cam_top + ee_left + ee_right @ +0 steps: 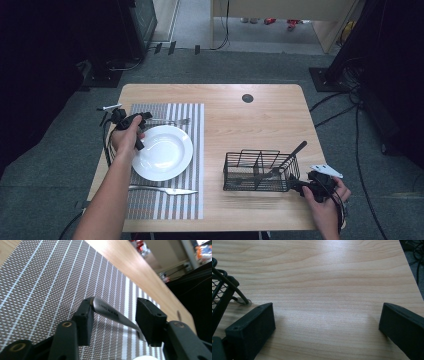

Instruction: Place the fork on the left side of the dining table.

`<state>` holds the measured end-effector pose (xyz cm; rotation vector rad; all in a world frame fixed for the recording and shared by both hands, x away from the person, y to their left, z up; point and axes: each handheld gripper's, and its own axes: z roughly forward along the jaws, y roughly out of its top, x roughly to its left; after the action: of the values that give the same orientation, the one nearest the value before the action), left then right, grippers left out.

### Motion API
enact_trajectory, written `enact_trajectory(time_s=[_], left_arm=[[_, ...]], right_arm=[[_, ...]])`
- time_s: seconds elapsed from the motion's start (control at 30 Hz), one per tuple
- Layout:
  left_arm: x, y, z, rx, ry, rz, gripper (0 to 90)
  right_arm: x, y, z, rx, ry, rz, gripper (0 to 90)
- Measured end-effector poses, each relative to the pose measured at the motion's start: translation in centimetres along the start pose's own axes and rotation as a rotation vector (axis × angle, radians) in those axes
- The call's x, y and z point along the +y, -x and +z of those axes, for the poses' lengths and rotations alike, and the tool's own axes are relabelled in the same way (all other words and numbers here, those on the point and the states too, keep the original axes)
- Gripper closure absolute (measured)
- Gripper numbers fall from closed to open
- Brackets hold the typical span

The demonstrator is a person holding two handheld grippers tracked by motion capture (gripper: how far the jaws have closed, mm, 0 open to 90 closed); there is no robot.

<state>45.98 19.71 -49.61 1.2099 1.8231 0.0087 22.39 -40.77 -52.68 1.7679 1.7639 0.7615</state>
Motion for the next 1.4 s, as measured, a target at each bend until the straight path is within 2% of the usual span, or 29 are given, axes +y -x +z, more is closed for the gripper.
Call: enact_trajectory(time_s=[0.07, 0.1, 0.33, 0.43, 0.5, 0.57, 0.6, 0.7, 0.73, 0.77, 0.97, 1.13, 1.23, 1.27, 1.37, 1.4], left_arm=[[0.0, 0.1, 0.2, 0.005, -0.01, 0.002, 44.1], [0.1, 0.1, 0.3, 0.012, -0.032, 0.003, 40.9], [0.4, 0.3, 0.8, 0.042, -0.057, 0.045, 36.7], [0.5, 0.3, 0.8, 0.057, -0.068, 0.044, 32.0], [0.6, 0.4, 0.8, 0.084, -0.057, 0.067, 29.3], [0.8, 0.5, 0.7, 0.107, -0.061, 0.118, 29.9], [0.9, 0.6, 0.6, 0.114, -0.061, 0.13, 29.9], [1.2, 0.3, 0.3, 0.108, -0.054, 0.126, 30.2], [1.4, 0.1, 0.1, 0.08, -0.047, 0.113, 29.7], [1.5, 0.0, 0.0, 0.072, -0.039, 0.11, 29.8], [1.6, 0.1, -0.4, 0.07, -0.02, 0.119, 29.8], [1.6, 0.4, -1.2, 0.071, 0.002, 0.173, 28.5], [1.6, 0.7, -1.8, 0.07, 0.031, 0.191, 22.9], [1.4, 1.0, -2.1, 0.086, 0.042, 0.216, 21.9], [1.3, 1.1, -2.4, 0.095, 0.047, 0.228, 20.5], [1.3, 1.2, -2.6, 0.086, 0.041, 0.224, 20.6]], right_arm=[[0.0, 0.0, 0.0, 0.0, 0.0, 0.0, 0.0], [0.0, 0.0, 0.0, 0.0, 0.0, 0.0, 0.0], [0.0, 0.0, 0.0, 0.0, 0.0, 0.0, 0.0], [0.0, 0.0, 0.0, 0.0, 0.0, 0.0, 0.0], [0.0, 0.0, 0.0, 0.0, 0.0, 0.0, 0.0], [0.0, 0.0, 0.0, 0.0, 0.0, 0.0, 0.0], [0.0, 0.0, 0.0, 0.0, 0.0, 0.0, 0.0], [0.0, 0.0, 0.0, 0.0, 0.0, 0.0, 0.0], [0.0, 0.0, 0.0, 0.0, 0.0, 0.0, 0.0], [0.0, 0.0, 0.0, 0.0, 0.0, 0.0, 0.0], [0.0, 0.0, 0.0, 0.0, 0.0, 0.0, 0.0], [0.0, 0.0, 0.0, 0.0, 0.0, 0.0, 0.0], [0.0, 0.0, 0.0, 0.0, 0.0, 0.0, 0.0], [0.0, 0.0, 0.0, 0.0, 0.0, 0.0, 0.0], [0.0, 0.0, 0.0, 0.0, 0.0, 0.0, 0.0], [0.0, 0.0, 0.0, 0.0, 0.0, 0.0, 0.0]])
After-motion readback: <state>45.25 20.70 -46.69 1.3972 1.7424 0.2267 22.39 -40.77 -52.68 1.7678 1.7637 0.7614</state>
